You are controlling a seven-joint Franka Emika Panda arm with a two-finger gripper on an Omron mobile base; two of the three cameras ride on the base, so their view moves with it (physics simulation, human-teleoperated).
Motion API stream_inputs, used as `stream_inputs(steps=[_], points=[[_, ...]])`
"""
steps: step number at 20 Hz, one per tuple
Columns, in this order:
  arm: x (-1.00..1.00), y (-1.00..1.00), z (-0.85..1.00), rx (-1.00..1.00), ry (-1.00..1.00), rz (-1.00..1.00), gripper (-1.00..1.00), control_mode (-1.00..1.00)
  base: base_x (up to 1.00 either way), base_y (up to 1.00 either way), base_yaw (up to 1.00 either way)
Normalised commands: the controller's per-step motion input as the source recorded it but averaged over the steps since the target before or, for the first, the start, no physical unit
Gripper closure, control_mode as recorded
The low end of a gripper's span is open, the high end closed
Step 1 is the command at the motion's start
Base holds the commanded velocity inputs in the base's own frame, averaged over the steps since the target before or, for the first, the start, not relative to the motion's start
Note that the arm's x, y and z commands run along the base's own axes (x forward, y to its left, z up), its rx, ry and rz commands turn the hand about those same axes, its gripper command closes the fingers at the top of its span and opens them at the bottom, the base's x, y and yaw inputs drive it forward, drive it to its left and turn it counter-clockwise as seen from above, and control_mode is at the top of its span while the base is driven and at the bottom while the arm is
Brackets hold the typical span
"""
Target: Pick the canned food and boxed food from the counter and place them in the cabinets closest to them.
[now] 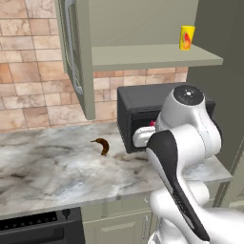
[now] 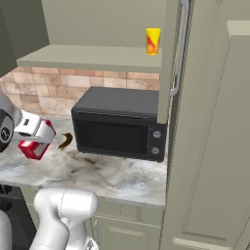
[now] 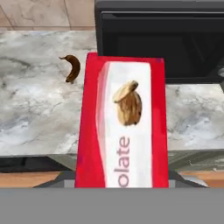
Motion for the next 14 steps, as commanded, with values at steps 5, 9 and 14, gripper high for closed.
stream_inputs(steps=[5, 9, 14], points=[[0.00, -0.18, 0.71, 0.01, -0.04, 0.01, 1.00, -1.00, 0.00, 0.00, 0.00], [0.06, -0.19, 0.67, 0.01, -0.03, 0.01, 1.00, -1.00, 0.00, 0.00, 0.00], [0.17, -0.18, 0.60, 0.04, -0.01, 0.03, 1.00, -1.00, 0.00, 0.00, 0.00]])
